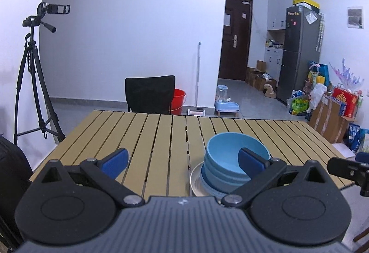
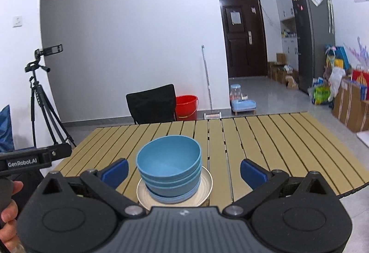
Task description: Organize plates and bowls
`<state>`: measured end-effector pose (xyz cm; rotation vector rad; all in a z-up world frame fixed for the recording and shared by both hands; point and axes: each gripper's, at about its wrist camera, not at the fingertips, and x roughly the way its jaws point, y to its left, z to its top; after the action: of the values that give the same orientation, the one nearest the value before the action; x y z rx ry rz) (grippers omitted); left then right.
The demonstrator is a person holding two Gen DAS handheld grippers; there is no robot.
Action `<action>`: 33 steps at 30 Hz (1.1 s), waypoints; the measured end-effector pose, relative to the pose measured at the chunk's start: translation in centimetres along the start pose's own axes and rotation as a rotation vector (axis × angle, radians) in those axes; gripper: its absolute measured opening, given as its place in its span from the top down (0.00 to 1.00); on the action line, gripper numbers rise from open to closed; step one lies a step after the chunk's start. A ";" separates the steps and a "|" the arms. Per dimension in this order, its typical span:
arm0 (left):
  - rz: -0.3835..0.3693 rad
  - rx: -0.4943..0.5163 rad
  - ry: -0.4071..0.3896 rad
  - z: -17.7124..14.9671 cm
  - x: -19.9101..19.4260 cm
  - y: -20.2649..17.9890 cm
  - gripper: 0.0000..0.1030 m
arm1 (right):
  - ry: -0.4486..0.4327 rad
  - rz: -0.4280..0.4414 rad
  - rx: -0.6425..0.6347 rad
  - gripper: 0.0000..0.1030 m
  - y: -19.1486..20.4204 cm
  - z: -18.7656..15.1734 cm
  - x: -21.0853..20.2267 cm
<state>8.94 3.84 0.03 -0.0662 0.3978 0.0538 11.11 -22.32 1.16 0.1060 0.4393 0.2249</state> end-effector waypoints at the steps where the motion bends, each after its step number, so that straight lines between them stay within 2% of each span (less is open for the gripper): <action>1: -0.005 0.006 -0.003 -0.3 -0.5 -0.1 0.00 | -0.002 -0.002 -0.010 0.00 0.2 -0.3 -0.5; 12: -0.060 0.060 0.000 -4.4 -3.7 -1.0 0.00 | -0.022 -0.039 -0.074 0.00 1.3 -4.4 -4.7; 18: -0.070 0.083 0.000 -5.9 -4.4 -1.7 0.00 | -0.007 -0.034 -0.050 0.00 1.0 -7.0 -5.9; 27: -0.066 0.069 0.047 -6.7 -3.4 -1.8 0.00 | 0.011 -0.013 -0.035 0.00 1.3 -7.9 -5.6; 33: -0.065 0.066 0.047 -6.7 -3.6 -1.9 0.00 | 0.012 -0.013 -0.031 0.00 1.4 -8.0 -5.8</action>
<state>3.19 1.29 -4.67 -0.0150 0.4435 -0.0252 2.30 -21.88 -3.43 0.0712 0.4479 0.2192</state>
